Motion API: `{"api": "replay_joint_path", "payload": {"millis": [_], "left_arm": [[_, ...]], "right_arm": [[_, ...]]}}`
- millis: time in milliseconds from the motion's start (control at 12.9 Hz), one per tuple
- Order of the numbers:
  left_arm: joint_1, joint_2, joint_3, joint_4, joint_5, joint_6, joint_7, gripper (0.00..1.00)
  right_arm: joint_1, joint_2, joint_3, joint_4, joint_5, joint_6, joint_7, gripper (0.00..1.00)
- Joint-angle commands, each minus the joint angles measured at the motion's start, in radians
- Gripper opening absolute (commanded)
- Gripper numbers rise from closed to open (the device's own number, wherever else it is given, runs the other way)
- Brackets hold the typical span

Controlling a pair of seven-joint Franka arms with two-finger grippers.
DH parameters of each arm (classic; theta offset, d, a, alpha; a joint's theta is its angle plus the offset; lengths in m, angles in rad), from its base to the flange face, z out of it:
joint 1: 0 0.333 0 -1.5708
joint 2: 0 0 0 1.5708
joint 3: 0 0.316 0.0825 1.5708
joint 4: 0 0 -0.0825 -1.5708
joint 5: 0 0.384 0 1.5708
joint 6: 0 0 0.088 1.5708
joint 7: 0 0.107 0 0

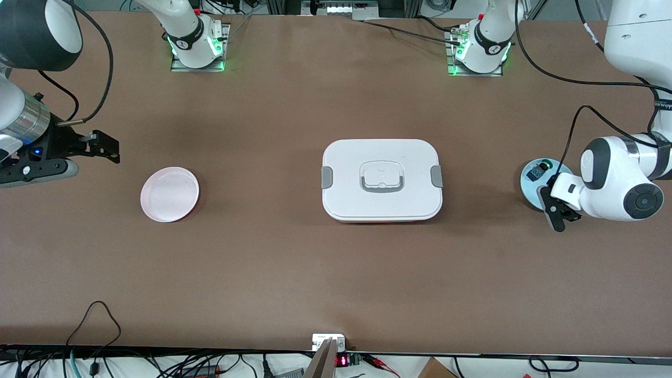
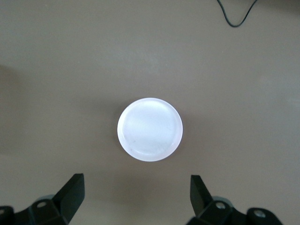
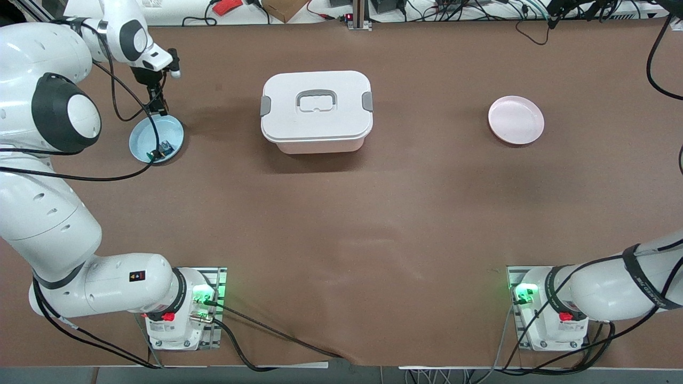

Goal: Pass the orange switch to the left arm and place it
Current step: 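Lower the orange switch with the left gripper onto the blue plate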

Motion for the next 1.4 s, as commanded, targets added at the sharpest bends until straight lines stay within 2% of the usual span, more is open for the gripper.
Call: {"api": "replay_joint_path", "payload": {"millis": [0, 389, 467, 622, 700, 1167, 1244, 1322], "left_arm": [[0.047, -0.014, -0.010, -0.074, 0.022, 0.103, 0.117, 0.17], [0.078, -0.012, -0.010, -0.149, 0.022, 0.246, 0.205, 0.16], [0.079, -0.014, -0.010, -0.164, 0.022, 0.262, 0.216, 0.16], [0.095, -0.014, -0.010, -0.174, 0.022, 0.268, 0.239, 0.15], [0.104, -0.014, -0.011, -0.187, 0.022, 0.288, 0.265, 0.14], [0.122, -0.014, -0.011, -0.234, 0.021, 0.359, 0.293, 0.12], [0.122, -0.015, -0.013, -0.235, 0.021, 0.359, 0.293, 0.14], [0.122, -0.015, -0.014, -0.234, 0.021, 0.359, 0.293, 0.20]], "right_arm": [[-0.011, -0.005, 0.002, 0.008, -0.007, -0.041, 0.004, 1.00], [-0.024, -0.019, 0.010, -0.015, -0.007, -0.045, 0.003, 1.00], [-0.046, -0.021, 0.024, -0.019, -0.007, -0.047, 0.001, 1.00], [-0.113, -0.033, 0.109, -0.024, -0.009, -0.047, -0.004, 1.00], [-0.113, -0.038, 0.119, -0.024, -0.013, -0.045, -0.004, 1.00], [-0.110, -0.027, 0.123, 0.002, -0.033, 0.011, -0.005, 1.00], [-0.103, -0.026, 0.125, 0.002, -0.036, 0.011, -0.005, 1.00], [-0.101, -0.024, 0.123, 0.002, -0.036, 0.011, -0.005, 1.00]]}}
